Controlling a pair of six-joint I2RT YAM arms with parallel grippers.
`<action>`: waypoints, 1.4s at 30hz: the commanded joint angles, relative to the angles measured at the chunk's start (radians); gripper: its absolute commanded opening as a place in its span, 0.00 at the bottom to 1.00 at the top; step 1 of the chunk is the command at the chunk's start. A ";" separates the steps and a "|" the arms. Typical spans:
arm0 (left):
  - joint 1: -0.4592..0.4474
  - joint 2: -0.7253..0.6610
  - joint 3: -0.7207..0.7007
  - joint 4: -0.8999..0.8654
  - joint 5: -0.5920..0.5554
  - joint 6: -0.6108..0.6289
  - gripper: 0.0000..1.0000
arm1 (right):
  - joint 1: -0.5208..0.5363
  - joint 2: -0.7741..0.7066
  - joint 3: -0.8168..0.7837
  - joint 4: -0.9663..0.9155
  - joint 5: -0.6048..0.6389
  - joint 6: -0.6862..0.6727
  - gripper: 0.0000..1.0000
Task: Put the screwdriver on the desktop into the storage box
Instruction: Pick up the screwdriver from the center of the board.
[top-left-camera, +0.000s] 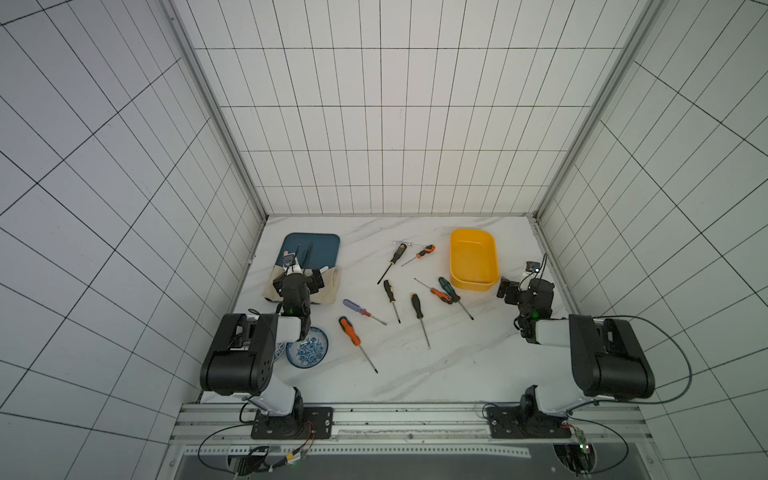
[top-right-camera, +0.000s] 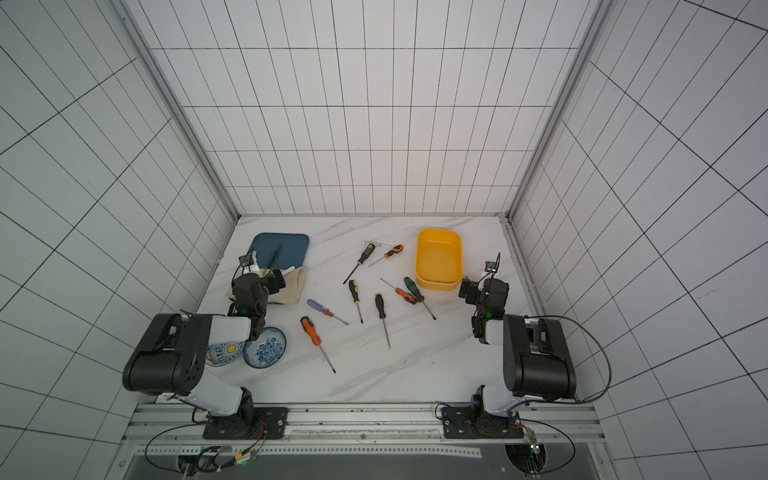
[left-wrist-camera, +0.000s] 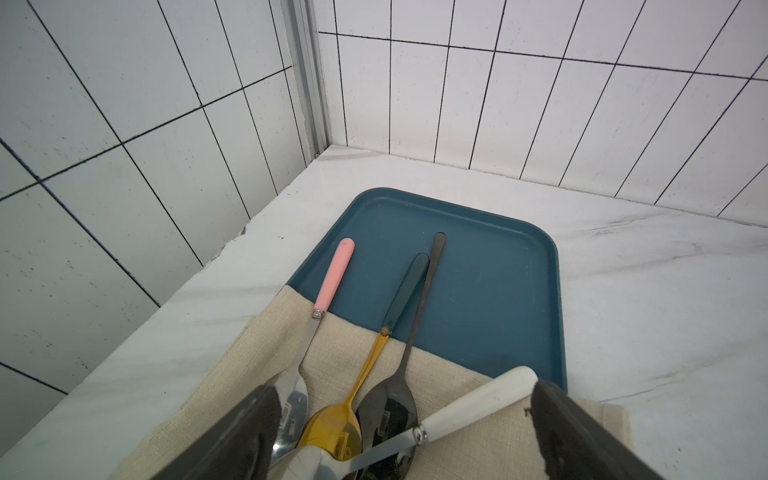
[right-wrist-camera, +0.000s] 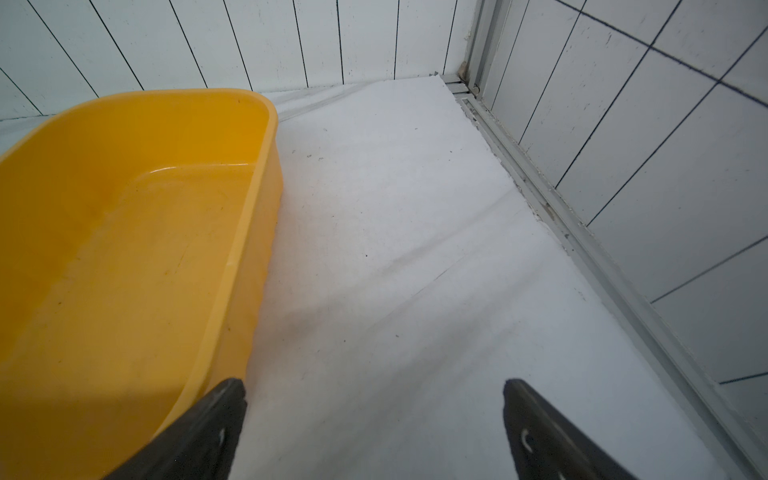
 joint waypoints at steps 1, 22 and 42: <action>0.005 -0.008 0.005 0.010 -0.004 -0.006 0.98 | -0.009 0.000 0.038 -0.006 -0.012 0.012 0.99; -0.080 -0.170 0.256 -0.477 -0.295 -0.130 0.98 | -0.009 -0.286 0.223 -0.530 -0.023 0.157 0.99; 0.006 -0.347 0.431 -1.126 0.413 -0.731 0.90 | 0.070 -0.272 0.545 -1.204 -0.410 0.488 0.78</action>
